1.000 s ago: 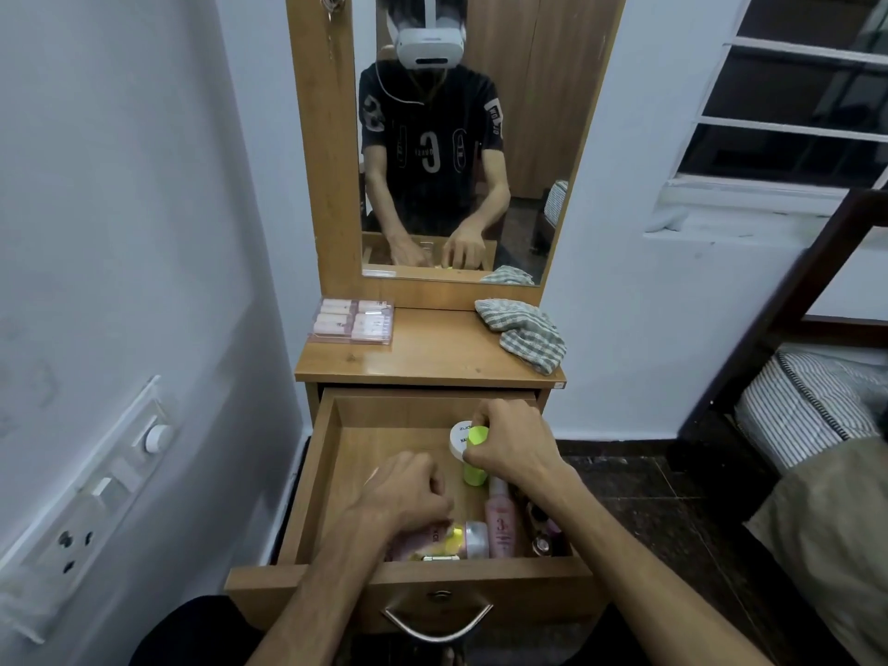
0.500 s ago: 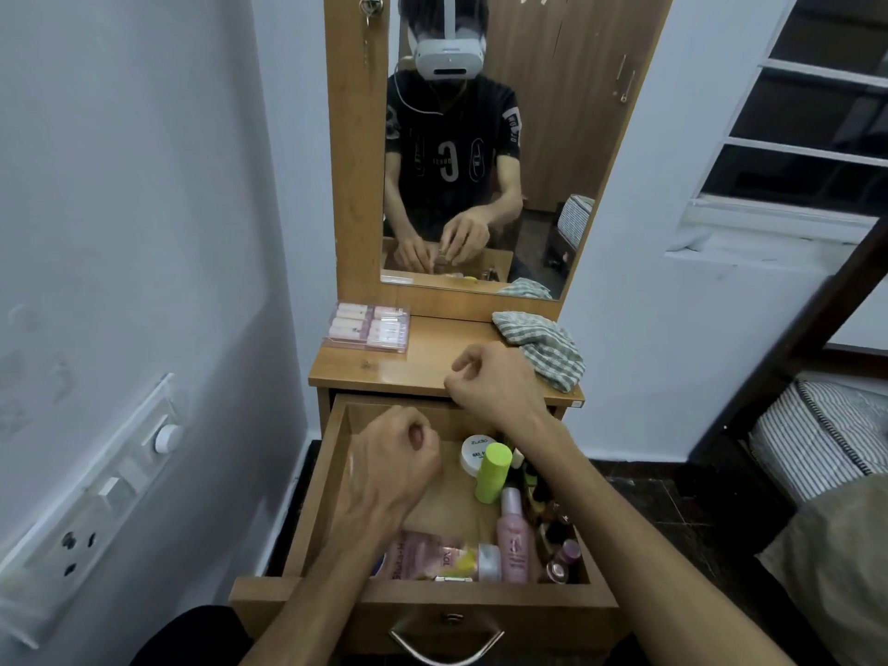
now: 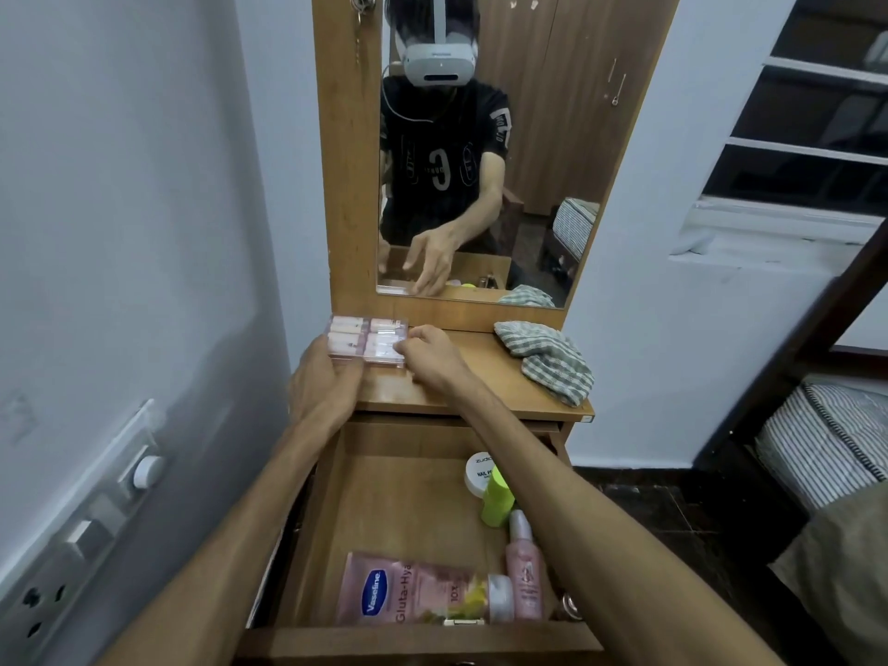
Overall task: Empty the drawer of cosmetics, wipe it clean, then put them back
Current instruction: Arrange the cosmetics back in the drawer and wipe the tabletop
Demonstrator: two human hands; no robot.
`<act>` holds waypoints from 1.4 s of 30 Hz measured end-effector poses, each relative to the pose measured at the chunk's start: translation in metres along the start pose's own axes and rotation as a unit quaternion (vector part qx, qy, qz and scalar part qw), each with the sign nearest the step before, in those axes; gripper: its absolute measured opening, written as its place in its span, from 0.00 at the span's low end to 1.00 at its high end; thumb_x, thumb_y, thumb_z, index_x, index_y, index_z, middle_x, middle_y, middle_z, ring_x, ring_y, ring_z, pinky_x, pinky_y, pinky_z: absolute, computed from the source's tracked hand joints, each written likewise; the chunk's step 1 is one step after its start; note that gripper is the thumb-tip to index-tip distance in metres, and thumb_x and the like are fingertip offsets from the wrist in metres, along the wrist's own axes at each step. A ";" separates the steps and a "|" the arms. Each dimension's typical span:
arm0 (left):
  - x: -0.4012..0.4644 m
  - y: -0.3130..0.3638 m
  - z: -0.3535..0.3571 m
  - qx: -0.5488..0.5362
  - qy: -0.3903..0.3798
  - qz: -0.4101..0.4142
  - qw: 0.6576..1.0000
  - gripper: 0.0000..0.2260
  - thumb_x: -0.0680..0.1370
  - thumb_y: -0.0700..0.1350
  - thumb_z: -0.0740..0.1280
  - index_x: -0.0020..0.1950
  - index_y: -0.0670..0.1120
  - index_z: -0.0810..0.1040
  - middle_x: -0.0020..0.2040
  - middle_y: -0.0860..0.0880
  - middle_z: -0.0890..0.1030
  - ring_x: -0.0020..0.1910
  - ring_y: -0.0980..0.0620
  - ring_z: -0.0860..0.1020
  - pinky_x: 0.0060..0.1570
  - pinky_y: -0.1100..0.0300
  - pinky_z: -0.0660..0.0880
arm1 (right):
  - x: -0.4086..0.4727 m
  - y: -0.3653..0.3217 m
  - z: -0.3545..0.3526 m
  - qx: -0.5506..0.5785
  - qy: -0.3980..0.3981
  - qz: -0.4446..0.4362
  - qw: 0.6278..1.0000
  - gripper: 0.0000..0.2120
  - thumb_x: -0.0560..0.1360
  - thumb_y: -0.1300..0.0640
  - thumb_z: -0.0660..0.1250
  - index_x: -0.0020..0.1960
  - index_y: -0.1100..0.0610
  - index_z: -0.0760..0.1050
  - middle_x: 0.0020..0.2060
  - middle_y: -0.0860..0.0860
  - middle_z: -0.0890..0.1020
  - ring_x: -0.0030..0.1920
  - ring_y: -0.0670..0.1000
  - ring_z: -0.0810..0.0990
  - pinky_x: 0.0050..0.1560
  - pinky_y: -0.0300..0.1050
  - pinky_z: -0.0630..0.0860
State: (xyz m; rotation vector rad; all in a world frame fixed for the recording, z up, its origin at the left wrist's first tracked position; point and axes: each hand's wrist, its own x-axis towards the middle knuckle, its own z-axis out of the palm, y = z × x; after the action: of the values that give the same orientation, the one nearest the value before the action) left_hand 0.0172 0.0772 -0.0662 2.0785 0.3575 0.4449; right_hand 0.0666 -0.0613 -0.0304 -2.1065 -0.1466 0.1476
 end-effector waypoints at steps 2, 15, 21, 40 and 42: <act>-0.007 -0.006 0.001 0.003 0.023 0.013 1.000 0.22 0.79 0.48 0.66 0.73 0.48 0.71 0.70 0.45 0.77 0.66 0.43 0.75 0.64 0.48 0.72 | -0.001 -0.002 0.001 0.001 0.007 -0.004 1.000 0.09 0.73 0.58 0.63 0.35 0.53 0.66 0.34 0.53 0.68 0.37 0.53 0.67 0.40 0.50 0.66; -0.054 0.003 -0.016 0.015 0.147 -0.019 0.989 0.13 0.77 0.44 0.69 0.60 0.44 0.84 0.53 0.44 0.85 0.53 0.44 0.75 0.61 0.46 0.73 | -0.068 0.025 0.004 -0.241 0.001 -0.098 0.965 0.36 0.69 0.50 0.75 0.75 0.50 0.70 0.60 0.55 0.73 0.61 0.58 0.75 0.58 0.49 0.74; -0.081 0.007 -0.016 -0.053 0.146 -0.072 0.985 0.11 0.77 0.45 0.71 0.58 0.47 0.84 0.45 0.52 0.82 0.46 0.49 0.80 0.47 0.59 0.73 | -0.100 0.035 0.000 -0.374 0.059 -0.214 0.900 0.21 0.76 0.58 0.68 0.68 0.56 0.75 0.56 0.58 0.74 0.52 0.62 0.77 0.51 0.55 0.76; -0.122 -0.024 -0.018 0.053 -0.032 0.001 0.998 0.05 0.77 0.46 0.71 0.43 0.56 0.82 0.43 0.57 0.81 0.46 0.57 0.78 0.47 0.58 0.76 | -0.146 0.083 -0.015 -0.390 -0.007 -0.328 0.860 0.11 0.78 0.56 0.64 0.55 0.59 0.83 0.50 0.54 0.83 0.43 0.55 0.81 0.45 0.53 0.80; -0.121 -0.026 -0.016 0.094 -0.065 0.051 0.992 0.03 0.76 0.46 0.72 0.48 0.54 0.84 0.43 0.58 0.80 0.44 0.60 0.77 0.46 0.61 0.75 | -0.139 0.089 -0.012 -0.401 -0.019 -0.313 0.861 0.12 0.78 0.55 0.64 0.55 0.58 0.82 0.50 0.54 0.82 0.43 0.56 0.81 0.45 0.54 0.79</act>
State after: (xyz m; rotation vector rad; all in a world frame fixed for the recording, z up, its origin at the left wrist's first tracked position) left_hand -0.0997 0.0519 -0.1017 2.3044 0.2238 0.3445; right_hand -0.0645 -0.1398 -0.0941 -2.7423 -1.0608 -0.3226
